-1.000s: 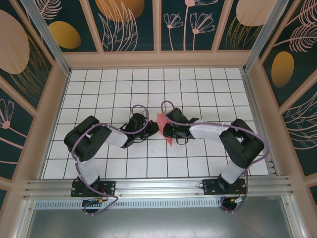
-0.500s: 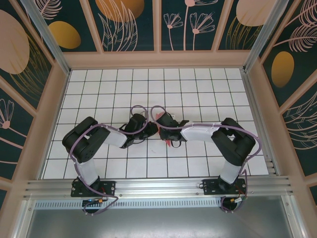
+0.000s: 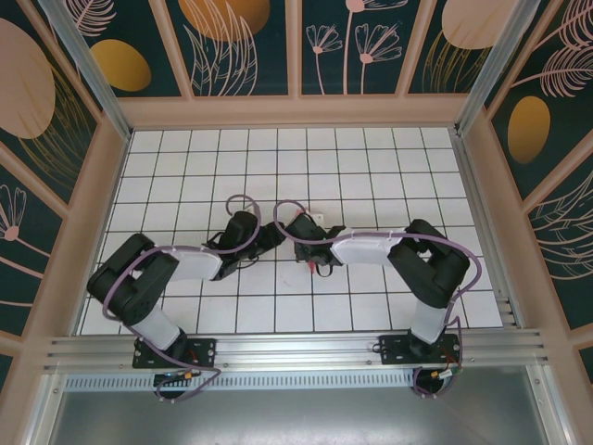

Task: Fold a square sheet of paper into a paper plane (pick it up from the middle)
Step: Move a paper plane to the center of the table.

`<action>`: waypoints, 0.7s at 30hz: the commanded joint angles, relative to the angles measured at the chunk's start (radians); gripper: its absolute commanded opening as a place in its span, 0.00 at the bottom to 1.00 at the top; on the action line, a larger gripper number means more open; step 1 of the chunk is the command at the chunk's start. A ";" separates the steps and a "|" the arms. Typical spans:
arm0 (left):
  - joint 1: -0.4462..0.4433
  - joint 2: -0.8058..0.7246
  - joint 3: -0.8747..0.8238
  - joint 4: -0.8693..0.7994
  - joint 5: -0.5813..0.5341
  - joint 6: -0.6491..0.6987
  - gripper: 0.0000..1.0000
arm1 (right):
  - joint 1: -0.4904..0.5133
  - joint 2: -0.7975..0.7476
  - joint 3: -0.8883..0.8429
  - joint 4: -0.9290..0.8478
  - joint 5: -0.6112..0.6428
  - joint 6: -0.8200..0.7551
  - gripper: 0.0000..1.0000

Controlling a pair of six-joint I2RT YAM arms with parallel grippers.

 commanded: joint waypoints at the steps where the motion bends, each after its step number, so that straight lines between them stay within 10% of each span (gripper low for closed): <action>1: 0.027 -0.085 -0.023 -0.107 -0.104 0.024 0.68 | -0.013 -0.032 0.046 -0.041 0.007 -0.002 0.07; 11: 0.070 -0.299 -0.031 -0.378 -0.381 0.102 0.97 | -0.154 0.022 0.163 0.004 -0.029 -0.116 0.04; 21: 0.080 -0.362 -0.033 -0.428 -0.435 0.128 0.98 | -0.273 0.230 0.357 0.006 -0.073 -0.180 0.04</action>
